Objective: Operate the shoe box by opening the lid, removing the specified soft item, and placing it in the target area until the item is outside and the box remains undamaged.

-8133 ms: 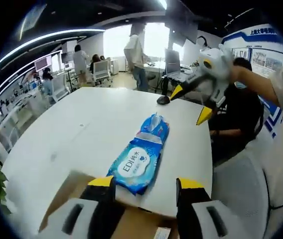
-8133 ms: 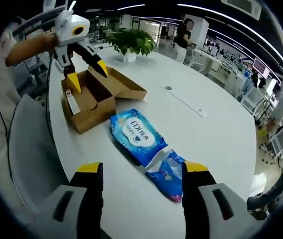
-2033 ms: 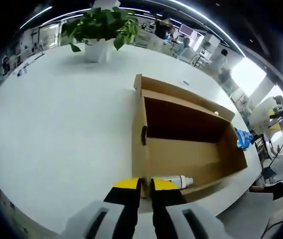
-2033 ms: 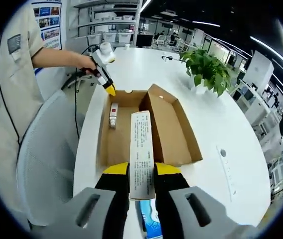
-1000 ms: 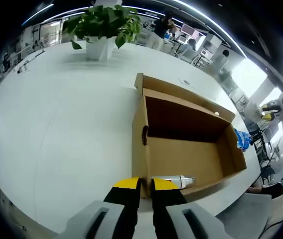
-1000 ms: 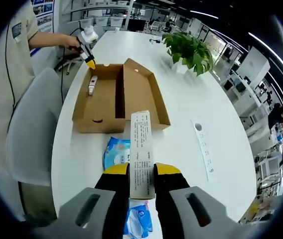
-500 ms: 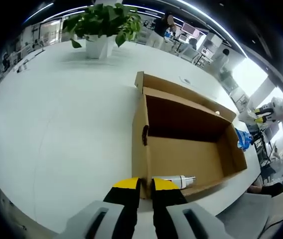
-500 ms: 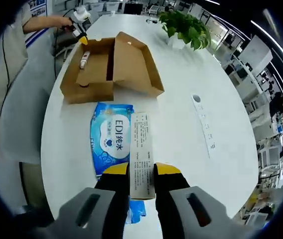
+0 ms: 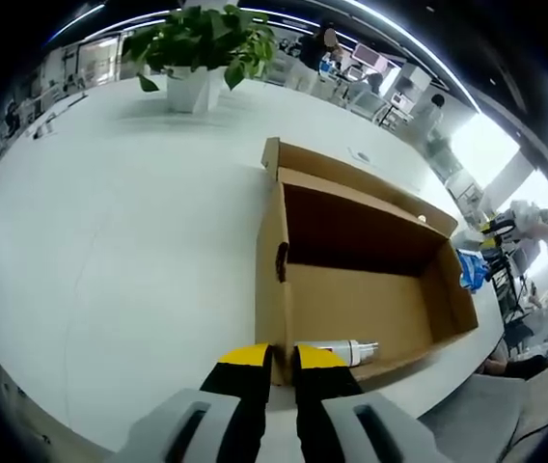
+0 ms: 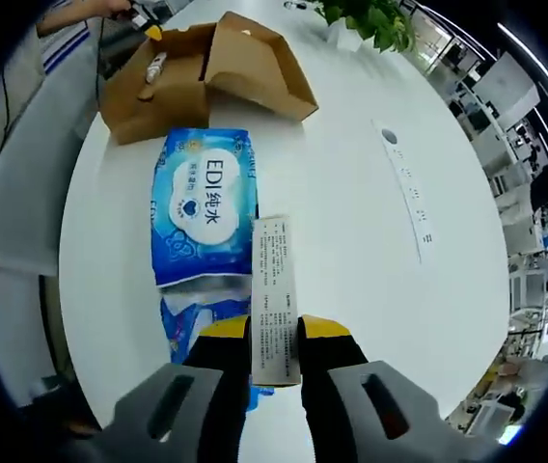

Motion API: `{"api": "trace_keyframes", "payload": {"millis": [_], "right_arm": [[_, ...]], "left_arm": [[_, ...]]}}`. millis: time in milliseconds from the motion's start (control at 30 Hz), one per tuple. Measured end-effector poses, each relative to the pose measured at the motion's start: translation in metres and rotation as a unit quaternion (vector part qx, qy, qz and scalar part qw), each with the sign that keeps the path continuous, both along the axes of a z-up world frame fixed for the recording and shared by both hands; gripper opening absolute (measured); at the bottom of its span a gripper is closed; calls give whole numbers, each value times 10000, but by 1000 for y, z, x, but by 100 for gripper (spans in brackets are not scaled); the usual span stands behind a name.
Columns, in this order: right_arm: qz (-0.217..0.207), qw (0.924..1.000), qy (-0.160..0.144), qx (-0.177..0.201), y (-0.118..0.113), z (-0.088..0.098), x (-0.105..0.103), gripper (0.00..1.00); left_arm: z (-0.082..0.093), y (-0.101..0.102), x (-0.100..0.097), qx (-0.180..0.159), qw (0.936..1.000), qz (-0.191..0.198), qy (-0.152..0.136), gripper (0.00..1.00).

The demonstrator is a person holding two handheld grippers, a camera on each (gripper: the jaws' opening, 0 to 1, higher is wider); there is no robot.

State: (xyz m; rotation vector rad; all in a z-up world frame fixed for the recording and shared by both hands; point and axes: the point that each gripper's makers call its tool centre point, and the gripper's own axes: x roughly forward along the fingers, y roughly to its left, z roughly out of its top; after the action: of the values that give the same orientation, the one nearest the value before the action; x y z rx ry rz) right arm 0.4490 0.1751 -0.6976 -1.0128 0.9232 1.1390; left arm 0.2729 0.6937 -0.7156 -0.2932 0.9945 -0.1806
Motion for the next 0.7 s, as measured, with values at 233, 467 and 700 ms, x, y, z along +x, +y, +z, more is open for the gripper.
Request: {"api": "trace_keyframes", "payload": {"millis": [233,467,700], "right_arm": [[-52,9999,42,-143,-15,-13,1,16],[57,9991,-18,-414,-31,-23,6,16],[267,9971,-67,-704,-45,-38,13,16]], "left_arm": [[-1,0,0,9,10000,28,9,8],[-1,0,0,79,9999,-61,64,8],[-1,0,-1,111,9999,-88,90,8]]}}
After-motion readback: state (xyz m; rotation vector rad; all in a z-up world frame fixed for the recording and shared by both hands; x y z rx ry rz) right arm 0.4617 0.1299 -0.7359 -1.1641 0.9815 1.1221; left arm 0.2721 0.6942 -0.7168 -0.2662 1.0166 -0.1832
